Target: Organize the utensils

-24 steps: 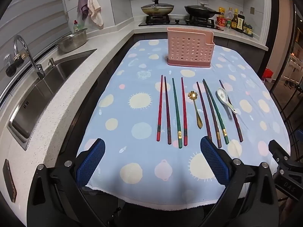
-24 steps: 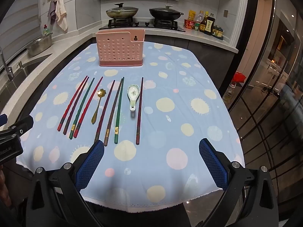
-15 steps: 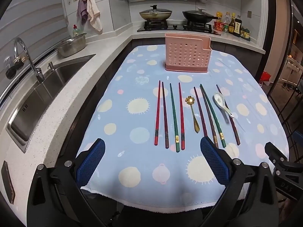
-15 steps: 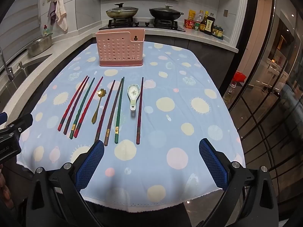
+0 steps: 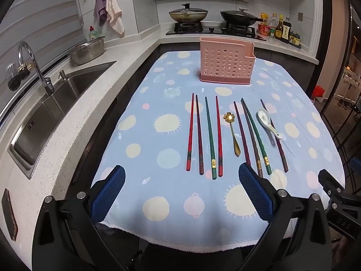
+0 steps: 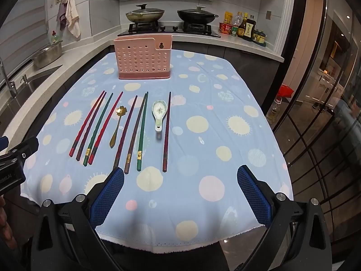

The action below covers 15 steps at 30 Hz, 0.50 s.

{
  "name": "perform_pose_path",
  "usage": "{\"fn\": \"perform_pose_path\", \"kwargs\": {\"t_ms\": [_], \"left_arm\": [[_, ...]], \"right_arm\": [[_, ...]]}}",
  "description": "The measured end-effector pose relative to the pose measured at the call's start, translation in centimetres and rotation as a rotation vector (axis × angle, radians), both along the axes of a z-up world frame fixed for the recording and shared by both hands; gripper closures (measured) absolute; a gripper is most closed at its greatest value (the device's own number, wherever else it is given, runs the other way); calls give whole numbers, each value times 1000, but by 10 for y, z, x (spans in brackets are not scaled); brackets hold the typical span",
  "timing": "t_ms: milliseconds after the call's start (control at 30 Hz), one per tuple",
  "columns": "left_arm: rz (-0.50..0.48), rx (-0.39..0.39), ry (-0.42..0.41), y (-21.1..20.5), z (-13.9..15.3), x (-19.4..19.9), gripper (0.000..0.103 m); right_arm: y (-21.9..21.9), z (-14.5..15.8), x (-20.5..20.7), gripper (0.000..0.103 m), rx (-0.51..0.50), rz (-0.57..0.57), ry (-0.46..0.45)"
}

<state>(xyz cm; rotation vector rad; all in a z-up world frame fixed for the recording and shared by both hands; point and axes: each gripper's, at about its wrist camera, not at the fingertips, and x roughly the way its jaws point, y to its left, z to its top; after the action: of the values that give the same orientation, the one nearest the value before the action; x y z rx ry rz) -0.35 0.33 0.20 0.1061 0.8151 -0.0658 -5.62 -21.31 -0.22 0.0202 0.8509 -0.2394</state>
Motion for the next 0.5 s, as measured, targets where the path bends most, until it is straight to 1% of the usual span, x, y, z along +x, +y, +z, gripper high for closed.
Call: {"fn": "perform_pose_path", "kwargs": {"t_ms": [500], "left_arm": [[6, -3, 4, 1, 0, -1, 7]], "right_arm": [[0, 1, -1, 7, 1, -1, -2]]}}
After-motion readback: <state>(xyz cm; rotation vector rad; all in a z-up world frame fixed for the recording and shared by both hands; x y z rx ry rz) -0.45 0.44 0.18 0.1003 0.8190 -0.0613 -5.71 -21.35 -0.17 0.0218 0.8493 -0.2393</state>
